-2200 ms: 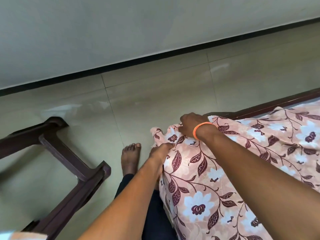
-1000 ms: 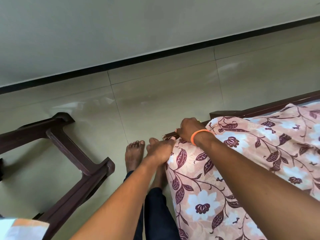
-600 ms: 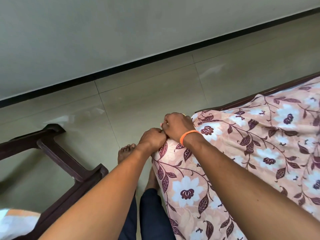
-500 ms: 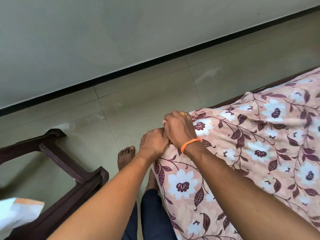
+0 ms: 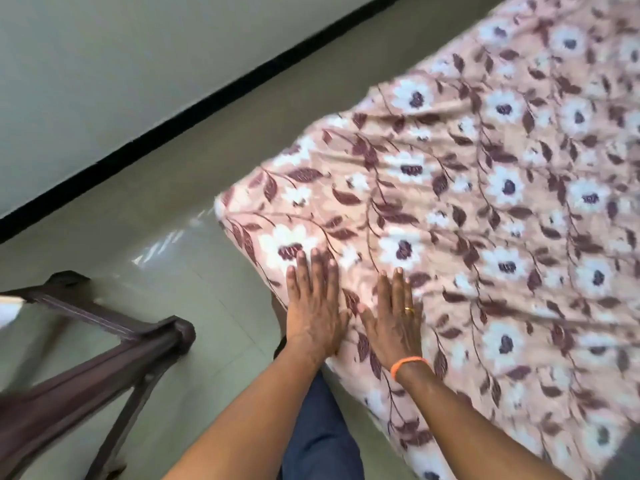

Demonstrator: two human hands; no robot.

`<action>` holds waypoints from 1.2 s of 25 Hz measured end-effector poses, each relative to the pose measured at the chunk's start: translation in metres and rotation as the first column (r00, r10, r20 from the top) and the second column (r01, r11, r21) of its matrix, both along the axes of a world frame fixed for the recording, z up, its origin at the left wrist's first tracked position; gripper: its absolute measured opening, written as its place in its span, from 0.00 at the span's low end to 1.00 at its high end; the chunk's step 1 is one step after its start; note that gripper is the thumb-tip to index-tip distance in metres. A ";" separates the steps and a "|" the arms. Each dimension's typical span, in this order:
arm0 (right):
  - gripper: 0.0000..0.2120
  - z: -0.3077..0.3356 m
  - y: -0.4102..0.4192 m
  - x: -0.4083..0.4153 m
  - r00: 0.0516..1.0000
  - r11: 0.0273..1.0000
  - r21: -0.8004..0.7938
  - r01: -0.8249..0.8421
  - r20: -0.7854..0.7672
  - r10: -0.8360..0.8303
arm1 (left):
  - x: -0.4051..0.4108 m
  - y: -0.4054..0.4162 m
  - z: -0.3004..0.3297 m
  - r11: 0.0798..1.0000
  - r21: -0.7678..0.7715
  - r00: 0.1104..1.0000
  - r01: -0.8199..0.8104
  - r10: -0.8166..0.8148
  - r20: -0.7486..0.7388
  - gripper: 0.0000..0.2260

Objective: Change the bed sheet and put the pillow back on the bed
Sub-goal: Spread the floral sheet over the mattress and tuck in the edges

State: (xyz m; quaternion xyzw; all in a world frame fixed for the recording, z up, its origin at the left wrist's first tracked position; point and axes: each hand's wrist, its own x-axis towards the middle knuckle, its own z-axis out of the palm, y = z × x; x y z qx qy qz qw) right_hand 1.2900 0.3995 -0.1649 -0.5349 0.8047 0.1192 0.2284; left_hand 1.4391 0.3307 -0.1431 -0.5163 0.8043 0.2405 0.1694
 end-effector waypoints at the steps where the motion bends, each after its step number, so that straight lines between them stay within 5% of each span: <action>1: 0.34 -0.001 0.033 -0.006 1.000 1.000 0.005 0.022 -0.001 -0.022 | -0.008 0.022 0.000 1.000 0.003 1.000 0.021 -0.022 0.006 0.37; 12: 0.37 -0.001 0.336 -0.099 0.916 0.918 -0.038 0.395 -0.053 -0.397 | -0.143 0.288 -0.011 0.959 -0.005 0.959 0.283 -0.283 -0.001 0.36; 18: 0.35 -0.013 0.480 -0.172 0.727 0.713 -0.144 0.686 0.091 -0.681 | -0.248 0.430 -0.021 0.902 -0.027 0.903 0.430 -0.430 0.011 0.37; 20: 0.28 -0.017 0.511 -0.187 0.425 0.444 -0.064 0.894 0.438 -0.792 | -0.278 0.465 -0.023 0.877 -0.042 0.878 0.478 -0.478 0.030 0.35; 22: 0.16 -0.014 0.531 -0.203 -0.119 0.082 0.254 0.964 0.684 -0.720 | -0.300 0.492 -0.030 0.866 -0.063 0.868 0.496 -0.494 0.041 0.34; 23: 0.12 -0.016 0.537 -0.209 -0.283 -0.002 0.365 0.931 0.718 -0.636 | -0.305 0.498 -0.034 0.877 -0.067 0.879 0.476 -0.474 0.043 0.34; 26: 0.12 -0.028 0.546 -0.217 -0.510 -0.066 0.531 0.845 0.760 -0.403 | -0.309 0.505 -0.037 0.893 -0.112 0.900 0.436 -0.431 0.071 0.34; 30: 0.16 -0.055 0.539 -0.215 -0.570 -0.064 0.590 0.805 0.738 -0.362 | -0.312 0.506 -0.038 0.888 -0.117 0.894 0.445 -0.434 0.108 0.36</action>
